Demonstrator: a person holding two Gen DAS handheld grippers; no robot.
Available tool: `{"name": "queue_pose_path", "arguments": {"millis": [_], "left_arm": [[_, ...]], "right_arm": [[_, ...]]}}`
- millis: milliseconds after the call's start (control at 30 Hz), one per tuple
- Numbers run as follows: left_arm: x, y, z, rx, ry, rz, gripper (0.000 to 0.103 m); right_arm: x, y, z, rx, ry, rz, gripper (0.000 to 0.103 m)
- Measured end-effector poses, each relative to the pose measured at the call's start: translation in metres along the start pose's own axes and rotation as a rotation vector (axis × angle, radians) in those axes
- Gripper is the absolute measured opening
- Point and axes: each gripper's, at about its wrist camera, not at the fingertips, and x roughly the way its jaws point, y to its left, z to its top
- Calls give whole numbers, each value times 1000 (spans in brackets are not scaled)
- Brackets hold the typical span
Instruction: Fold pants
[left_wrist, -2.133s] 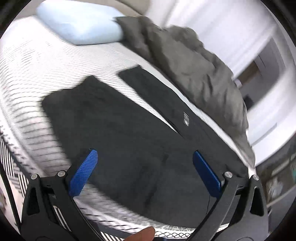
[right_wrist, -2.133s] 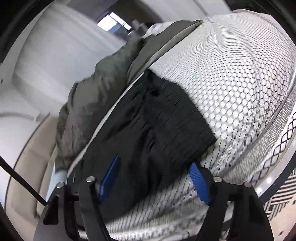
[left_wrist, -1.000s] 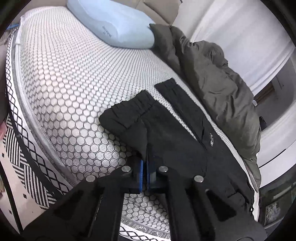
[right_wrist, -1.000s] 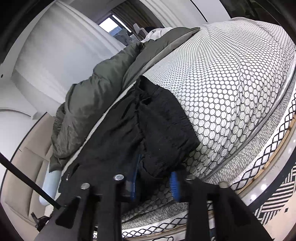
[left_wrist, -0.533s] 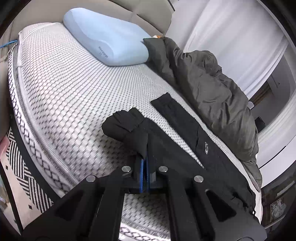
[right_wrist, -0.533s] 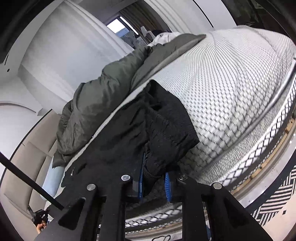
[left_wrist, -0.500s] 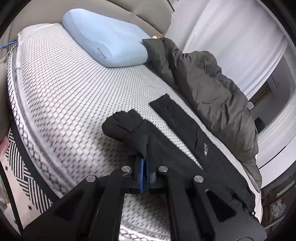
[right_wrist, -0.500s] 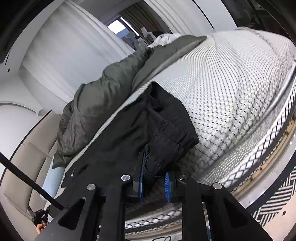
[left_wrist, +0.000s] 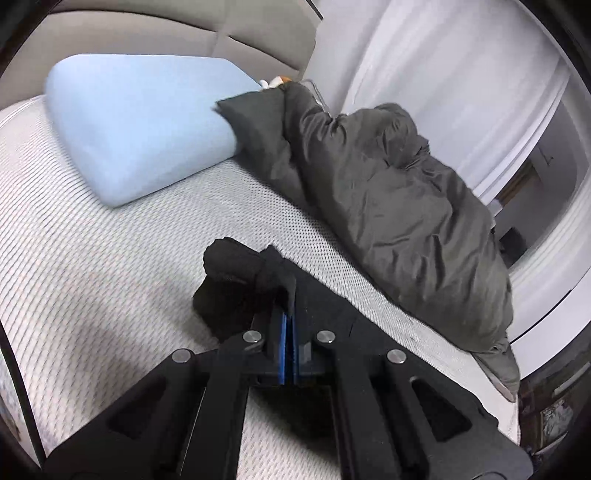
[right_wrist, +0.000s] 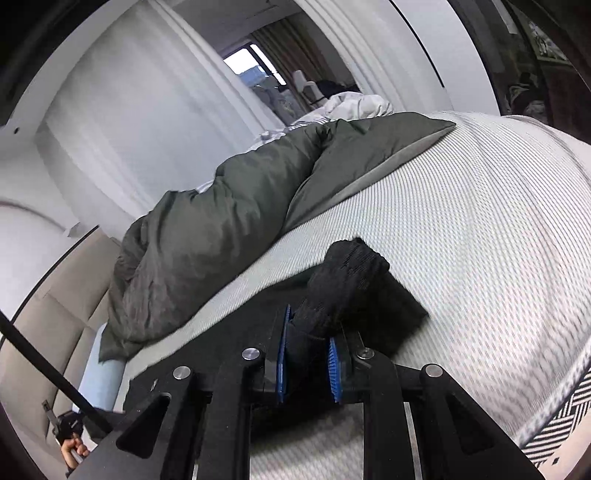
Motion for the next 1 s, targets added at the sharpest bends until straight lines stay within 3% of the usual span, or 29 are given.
{"name": "queue_pose_path", "arguments": {"millis": [133,267,333,400,433,467,500,567,600,833,933,1000], "left_arm": [[72,-34,32,4,36,48,0],[141,-48,38,34,85,141,1],[167,-48,38,41,125,156,11],[180,-49,38,34,144,156,39],[178,-50,37,41,135,147,51],[174,-53,35,51,120,149,82],[165,-56,31,74,98,153,99],[145,-64,22,119,69,119,102],[136,-67,17,127,67,104,102],[68,-55,-45,64,92,-27,102],[56,-42,-77,35,130,-9,102],[55,-29,-98,-17,168,-38,102]], "right_arm": [[62,27,38,-17,29,-69,17],[135,41,59,-25,92,-139,17],[176,40,65,-10,132,-137,24],[199,36,67,-15,142,-195,49],[200,34,67,-8,109,-203,53],[196,33,65,-1,83,-198,63],[190,33,61,3,65,-180,80],[173,32,51,7,32,-120,96],[164,33,44,5,24,-98,99],[110,37,-9,45,26,35,102],[89,30,-34,118,34,76,102],[78,23,-50,151,19,119,102]]}}
